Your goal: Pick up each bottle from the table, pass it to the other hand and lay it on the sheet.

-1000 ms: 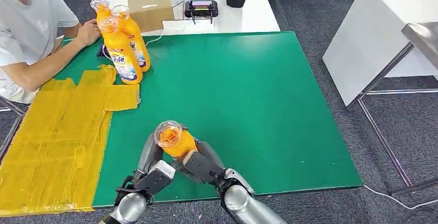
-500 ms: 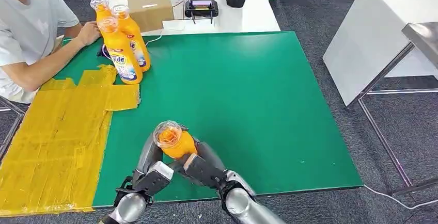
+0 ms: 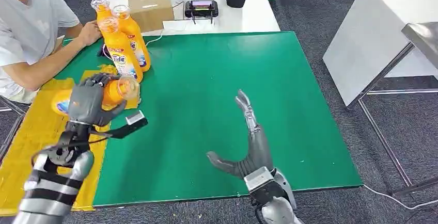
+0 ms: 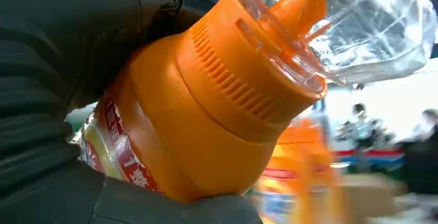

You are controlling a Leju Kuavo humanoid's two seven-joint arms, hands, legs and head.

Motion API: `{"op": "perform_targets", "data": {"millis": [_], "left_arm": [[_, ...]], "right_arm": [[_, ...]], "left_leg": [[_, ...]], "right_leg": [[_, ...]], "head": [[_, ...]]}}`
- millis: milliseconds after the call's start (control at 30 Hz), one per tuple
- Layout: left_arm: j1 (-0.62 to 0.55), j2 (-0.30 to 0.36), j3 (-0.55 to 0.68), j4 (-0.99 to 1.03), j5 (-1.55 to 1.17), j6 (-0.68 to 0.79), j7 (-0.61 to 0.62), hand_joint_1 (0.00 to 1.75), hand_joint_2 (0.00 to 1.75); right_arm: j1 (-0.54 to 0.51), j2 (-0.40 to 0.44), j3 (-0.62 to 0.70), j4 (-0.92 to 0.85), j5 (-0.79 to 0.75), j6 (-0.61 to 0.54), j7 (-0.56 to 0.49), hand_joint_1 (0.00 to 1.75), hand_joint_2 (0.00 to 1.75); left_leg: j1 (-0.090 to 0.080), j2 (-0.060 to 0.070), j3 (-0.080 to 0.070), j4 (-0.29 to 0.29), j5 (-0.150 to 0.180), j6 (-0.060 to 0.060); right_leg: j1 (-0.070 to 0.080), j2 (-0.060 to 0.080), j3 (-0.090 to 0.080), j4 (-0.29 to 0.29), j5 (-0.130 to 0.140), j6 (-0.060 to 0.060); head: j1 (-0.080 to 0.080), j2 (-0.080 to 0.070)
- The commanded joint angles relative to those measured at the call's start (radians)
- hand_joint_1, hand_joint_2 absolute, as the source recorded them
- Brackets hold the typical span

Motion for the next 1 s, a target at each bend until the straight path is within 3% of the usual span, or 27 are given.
{"op": "perform_targets", "data": {"millis": [33,233,500,633,767,800,833,1000], "left_arm": [[-0.425,0.101,-0.285,0.586,-0.038,-0.217,0.045,1.75,1.75],[-0.46,0.012,-0.312,0.894,-0.024,-0.231,0.023,1.75,1.75],[-0.461,0.005,-0.315,0.923,-0.024,-0.219,0.024,1.75,1.75],[-0.431,-0.046,-0.262,1.042,0.031,-0.299,0.029,1.75,1.75],[-0.368,-0.06,-0.212,1.082,0.07,-0.257,0.066,1.75,1.75],[-0.343,-0.059,-0.209,1.069,0.063,-0.179,0.093,0.4,1.75],[-0.333,-0.058,-0.216,1.058,0.055,-0.126,0.113,0.0,1.75],[-0.336,-0.062,-0.207,1.059,0.027,0.015,0.137,0.0,1.75]], "right_arm": [[-0.053,0.001,-0.046,-0.051,-0.028,0.021,-0.019,0.0,1.75],[-0.104,0.002,-0.004,-0.001,-0.027,0.026,-0.013,0.0,1.75],[-0.11,0.0,0.002,0.004,-0.029,0.024,-0.012,0.0,1.75],[-0.137,-0.004,0.027,0.028,-0.03,0.024,-0.009,0.0,1.75],[-0.158,-0.008,0.051,0.055,-0.034,0.027,-0.003,0.0,1.75],[-0.157,-0.012,0.054,0.056,-0.035,0.027,0.0,0.0,1.75],[-0.155,-0.016,0.056,0.056,-0.036,0.029,0.003,0.0,1.75],[-0.15,-0.025,0.063,0.062,-0.04,0.029,0.01,0.0,1.75]], "left_leg": [[0.001,-0.006,0.001,0.001,0.0,-0.001],[0.0,-0.003,0.004,-0.001,0.001,0.0],[0.001,-0.003,0.002,0.001,-0.001,-0.001],[0.001,-0.004,0.003,0.001,-0.001,-0.001],[0.0,-0.002,0.005,-0.001,-0.001,-0.001],[0.0,0.001,0.003,-0.002,0.0,0.0],[-0.001,0.001,0.003,-0.002,0.0,0.0],[0.001,-0.004,0.005,-0.001,-0.001,-0.001]], "right_leg": [[0.0,0.0,0.001,0.001,-0.001,-0.001],[-0.001,0.004,0.004,0.0,0.0,-0.001],[0.0,0.005,0.003,0.002,-0.001,-0.001],[0.0,0.007,0.003,0.002,-0.001,-0.001],[-0.001,0.01,0.005,0.0,0.0,-0.002],[-0.001,0.008,0.003,0.0,0.0,-0.001],[-0.001,0.008,0.003,0.0,0.001,-0.001],[-0.001,0.008,0.006,0.0,-0.002,-0.002]], "head": [[0.0,0.0],[0.0,0.0],[-0.001,0.0],[0.0,0.0],[0.0,0.0],[0.0,0.0],[0.0,0.0],[-0.001,0.0]]}}
